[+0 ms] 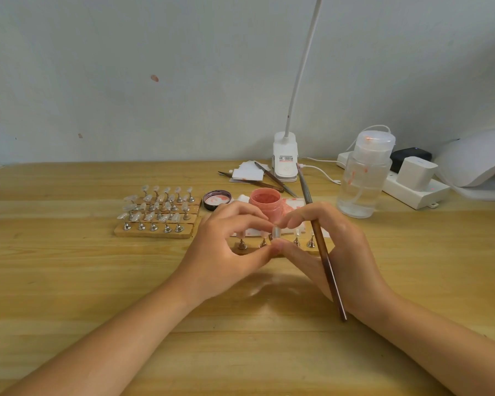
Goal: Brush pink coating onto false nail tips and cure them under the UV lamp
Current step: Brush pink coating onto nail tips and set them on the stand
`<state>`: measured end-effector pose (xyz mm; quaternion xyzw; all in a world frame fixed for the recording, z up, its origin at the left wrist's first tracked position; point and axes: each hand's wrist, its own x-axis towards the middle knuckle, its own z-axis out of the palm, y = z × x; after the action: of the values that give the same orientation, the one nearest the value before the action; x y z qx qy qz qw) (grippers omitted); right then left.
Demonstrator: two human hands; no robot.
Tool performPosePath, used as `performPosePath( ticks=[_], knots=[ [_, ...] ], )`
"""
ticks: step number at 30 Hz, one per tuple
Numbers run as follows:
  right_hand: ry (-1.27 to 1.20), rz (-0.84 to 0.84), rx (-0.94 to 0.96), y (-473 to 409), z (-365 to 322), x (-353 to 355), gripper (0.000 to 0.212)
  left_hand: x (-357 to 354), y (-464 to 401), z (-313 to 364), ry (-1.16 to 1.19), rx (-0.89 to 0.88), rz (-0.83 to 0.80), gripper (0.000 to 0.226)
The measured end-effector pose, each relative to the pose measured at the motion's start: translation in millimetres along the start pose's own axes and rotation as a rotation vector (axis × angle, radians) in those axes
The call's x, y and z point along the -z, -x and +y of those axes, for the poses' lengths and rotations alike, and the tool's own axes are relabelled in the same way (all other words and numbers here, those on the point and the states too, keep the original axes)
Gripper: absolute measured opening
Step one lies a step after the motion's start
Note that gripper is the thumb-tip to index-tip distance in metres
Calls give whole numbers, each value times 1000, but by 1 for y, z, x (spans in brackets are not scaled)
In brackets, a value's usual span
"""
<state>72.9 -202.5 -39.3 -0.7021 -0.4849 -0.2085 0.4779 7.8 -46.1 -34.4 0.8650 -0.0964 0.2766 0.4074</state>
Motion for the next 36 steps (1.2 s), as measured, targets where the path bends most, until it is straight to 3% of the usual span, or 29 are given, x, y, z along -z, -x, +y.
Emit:
performPosePath(
  ticks=[8, 10, 12, 17, 21, 26, 32, 36],
  knots=[
    [-11, 31, 18, -3, -2, 2, 28, -1, -1, -2, 14, -52, 105, 10],
    [-54, 65, -13, -8, -2, 4, 20, 0, -1, -2, 50, -39, 144, 6],
    [-163, 111, -73, -13, -2, 9, 15, 1, -2, -1, 87, -18, 178, 5],
    [-310, 115, -354, -43, -3, 19, 41, 2, -2, -5, 108, 71, 242, 26],
    [-160, -8, -478, -77, 11, 16, 43, 2, -2, -6, 110, 65, 237, 27],
    [35, -83, -406, -94, 26, 3, 33, 3, -3, -7, 121, 79, 245, 26],
    [202, -156, -341, -97, 28, -13, 53, 3, -3, -6, 120, 77, 235, 25],
    [225, -179, -318, -97, 28, -15, 52, 4, -3, -6, 118, 74, 234, 25]
  ],
)
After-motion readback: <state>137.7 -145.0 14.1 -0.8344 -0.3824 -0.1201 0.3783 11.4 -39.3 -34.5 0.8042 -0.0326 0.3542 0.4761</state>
